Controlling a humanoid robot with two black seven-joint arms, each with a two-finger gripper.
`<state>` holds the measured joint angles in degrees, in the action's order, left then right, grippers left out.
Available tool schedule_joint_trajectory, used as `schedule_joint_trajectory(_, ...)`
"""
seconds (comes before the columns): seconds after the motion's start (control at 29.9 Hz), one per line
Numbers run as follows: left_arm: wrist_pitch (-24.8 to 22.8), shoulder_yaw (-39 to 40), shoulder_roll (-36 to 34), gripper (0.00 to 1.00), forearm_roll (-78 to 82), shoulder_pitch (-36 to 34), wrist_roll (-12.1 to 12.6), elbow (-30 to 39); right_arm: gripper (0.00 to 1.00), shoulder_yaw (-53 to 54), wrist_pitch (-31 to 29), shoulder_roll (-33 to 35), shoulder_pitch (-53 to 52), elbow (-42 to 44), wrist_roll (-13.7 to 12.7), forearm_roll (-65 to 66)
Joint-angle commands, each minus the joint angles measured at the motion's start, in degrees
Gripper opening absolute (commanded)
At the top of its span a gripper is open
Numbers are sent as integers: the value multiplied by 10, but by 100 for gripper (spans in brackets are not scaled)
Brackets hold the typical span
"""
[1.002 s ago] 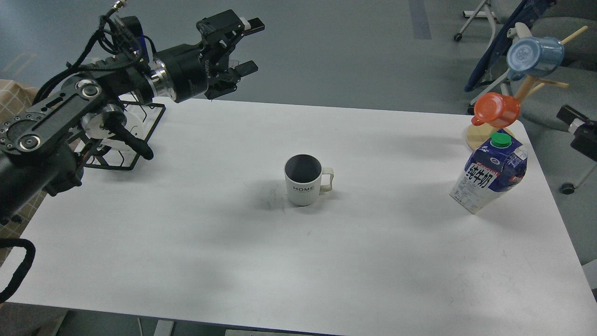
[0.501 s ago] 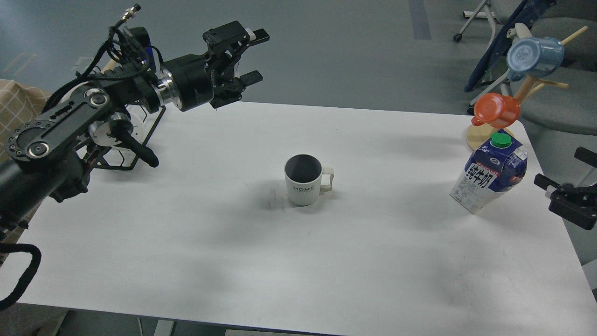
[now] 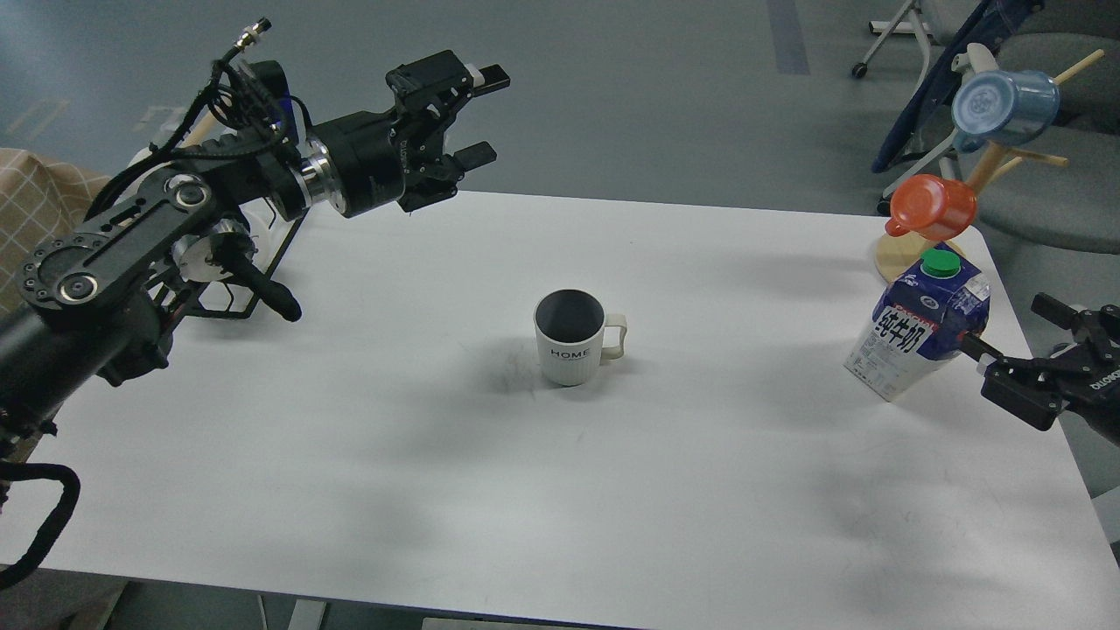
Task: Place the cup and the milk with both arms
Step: 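Reach the right gripper to the white-and-blue milk carton and grasp it, then lift the milk carton and carry it beside the white mug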
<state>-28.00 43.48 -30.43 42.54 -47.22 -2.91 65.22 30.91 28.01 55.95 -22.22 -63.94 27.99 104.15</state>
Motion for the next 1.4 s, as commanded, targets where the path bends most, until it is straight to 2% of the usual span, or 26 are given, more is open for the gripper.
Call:
schedule_joint_trajectory(0.0, 0, 0, 0, 97, 0, 2, 0, 1, 100, -1, 0, -22, -9, 6, 0, 0)
schedule_joint_trajectory(0.3, 0, 1, -1, 97, 0, 2, 0, 4, 95, -4, 0, -63, -21, 33, 0, 18)
schedule_joint_trajectory(0.4, 0, 1, -1, 97, 0, 5, 0, 4, 89, -3, 0, -73, -25, 49, 0, 18)
schedule_joint_trajectory(0.47, 0, 1, -1, 97, 0, 6, 0, 4, 80, -3, 0, -74, -25, 50, 0, 19)
schedule_joint_trajectory(0.57, 0, 1, -1, 97, 0, 7, 0, 4, 62, -3, 0, -75, -26, 49, 0, 19)
schedule_joint_trajectory(0.6, 0, 1, -1, 97, 0, 8, 0, 3, 43, -3, 0, -75, -26, 48, 0, 19)
schedule_joint_trajectory(0.67, 0, 1, -1, 97, 0, 9, 0, 4, 28, -3, 0, -74, -26, 47, 0, 19)
schedule_joint_trajectory(0.77, 0, 1, -1, 97, 0, 13, 0, 4, 25, -3, 0, -75, -30, 44, 0, 18)
schedule_joint_trajectory(0.9, 0, 1, -1, 97, 0, 17, 0, 4, 3, -2, 0, -75, -37, 33, 0, 18)
schedule_joint_trajectory(1.14, 0, 1, -1, 97, 0, 17, 0, 5, 2, -1, 0, -85, -66, -7, 0, 5)
schedule_joint_trajectory(1.37, 0, 1, -3, 97, 0, 20, 0, 8, 3, -7, 0, -154, -115, 15, 0, -14)
